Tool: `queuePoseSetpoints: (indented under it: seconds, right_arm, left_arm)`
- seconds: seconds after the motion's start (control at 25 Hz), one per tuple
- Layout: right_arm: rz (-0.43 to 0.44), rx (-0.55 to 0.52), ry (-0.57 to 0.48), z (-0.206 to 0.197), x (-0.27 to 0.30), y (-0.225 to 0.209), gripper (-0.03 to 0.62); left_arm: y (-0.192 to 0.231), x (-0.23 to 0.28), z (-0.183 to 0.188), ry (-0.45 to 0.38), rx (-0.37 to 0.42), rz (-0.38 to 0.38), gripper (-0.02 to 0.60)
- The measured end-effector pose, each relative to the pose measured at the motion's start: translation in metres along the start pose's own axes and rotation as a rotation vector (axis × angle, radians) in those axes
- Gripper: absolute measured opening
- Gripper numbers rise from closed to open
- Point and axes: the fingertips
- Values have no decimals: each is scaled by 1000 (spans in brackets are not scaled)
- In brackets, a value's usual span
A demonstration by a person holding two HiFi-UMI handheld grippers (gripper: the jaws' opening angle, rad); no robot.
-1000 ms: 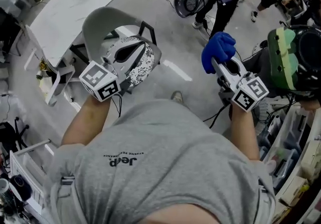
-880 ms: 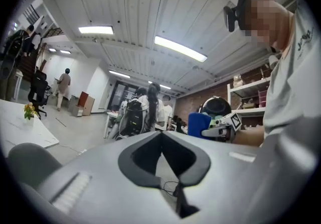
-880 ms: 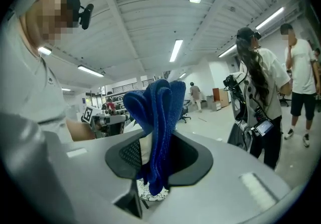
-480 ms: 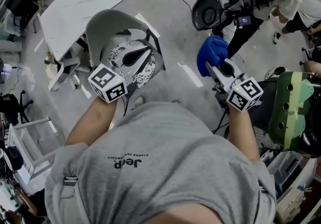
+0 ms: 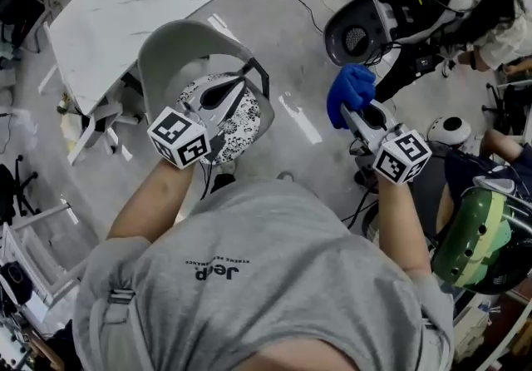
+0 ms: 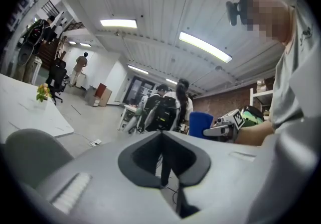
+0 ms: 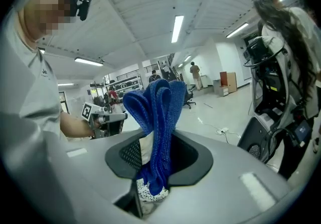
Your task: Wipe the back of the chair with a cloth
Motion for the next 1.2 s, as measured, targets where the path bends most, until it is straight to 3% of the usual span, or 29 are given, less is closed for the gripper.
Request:
queuePoseSetpoints:
  seconds: [0.12, 0.28, 0.44, 0.56, 0.92, 1.2]
  right_arm:
    - [36, -33, 37, 4, 47, 14, 104]
    - [158, -92, 91, -4, 143, 45, 104]
    - [295, -161, 156, -35, 252, 98, 104]
    - [368, -195, 186, -64, 323, 148, 104]
    - [490, -318, 288, -147, 475, 276, 104]
    - [504, -426, 373, -209, 536, 320, 104]
  left_arm:
    - [38, -34, -2, -31, -12, 89, 14]
    - [91, -96, -12, -63, -22, 257, 14]
    - [142, -170, -34, -97, -42, 426, 14]
    - [172, -222, -49, -115, -45, 505, 14]
    - [208, -338, -87, -118, -60, 640, 14]
    - [213, -382, -106, -119, -82, 685, 14]
Point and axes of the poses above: the fingertips, and each gripper's own axes: x forward along the fingers, y to its left, z out of its top, and after that the axes turned 8 degrees about -z, right-handed
